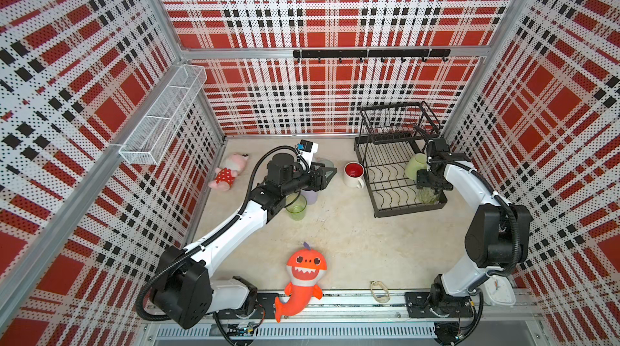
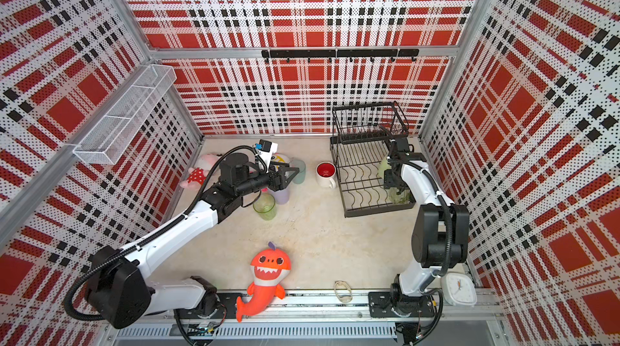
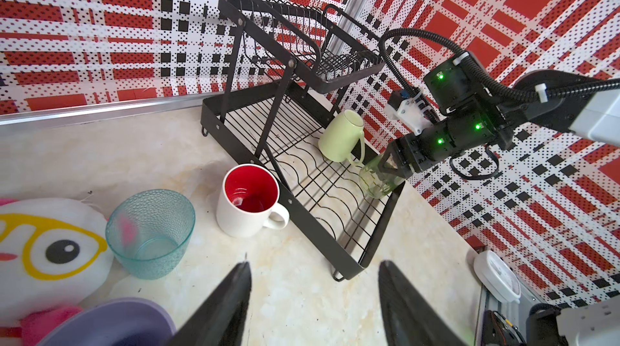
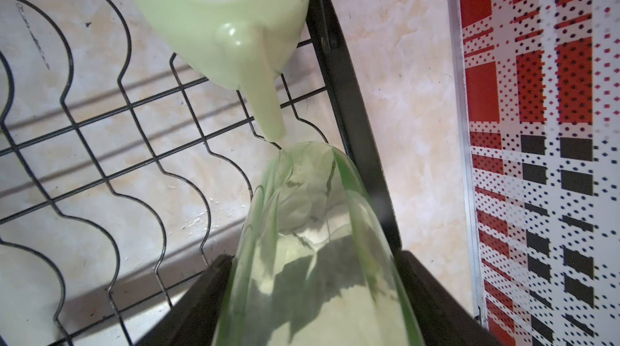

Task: Load cups into a dish rack
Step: Place the cup upside down at the dish rack.

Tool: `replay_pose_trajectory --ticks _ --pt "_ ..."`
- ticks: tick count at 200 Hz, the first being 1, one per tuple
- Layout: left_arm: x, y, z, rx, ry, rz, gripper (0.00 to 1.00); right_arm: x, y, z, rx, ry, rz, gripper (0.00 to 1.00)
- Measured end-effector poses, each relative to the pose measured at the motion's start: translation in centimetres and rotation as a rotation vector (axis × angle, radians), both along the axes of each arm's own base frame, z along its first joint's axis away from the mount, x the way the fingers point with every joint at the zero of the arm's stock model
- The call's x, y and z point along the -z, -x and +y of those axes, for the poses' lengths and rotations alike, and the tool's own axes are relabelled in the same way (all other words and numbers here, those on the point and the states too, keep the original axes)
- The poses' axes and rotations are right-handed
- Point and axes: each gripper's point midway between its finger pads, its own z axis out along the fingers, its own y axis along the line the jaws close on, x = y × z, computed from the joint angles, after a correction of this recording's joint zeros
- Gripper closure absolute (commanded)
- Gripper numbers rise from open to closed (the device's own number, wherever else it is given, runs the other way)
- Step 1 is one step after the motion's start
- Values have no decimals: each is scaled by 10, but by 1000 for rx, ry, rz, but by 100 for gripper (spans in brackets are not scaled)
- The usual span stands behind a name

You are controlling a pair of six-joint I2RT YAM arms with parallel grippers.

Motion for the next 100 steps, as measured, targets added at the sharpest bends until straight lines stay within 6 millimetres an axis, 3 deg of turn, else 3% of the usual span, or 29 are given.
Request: replay_pose_trajectory --ticks 100 --pt "0 0 0 1 -1 1 36 1 -7 -4 9 -94 -36 33"
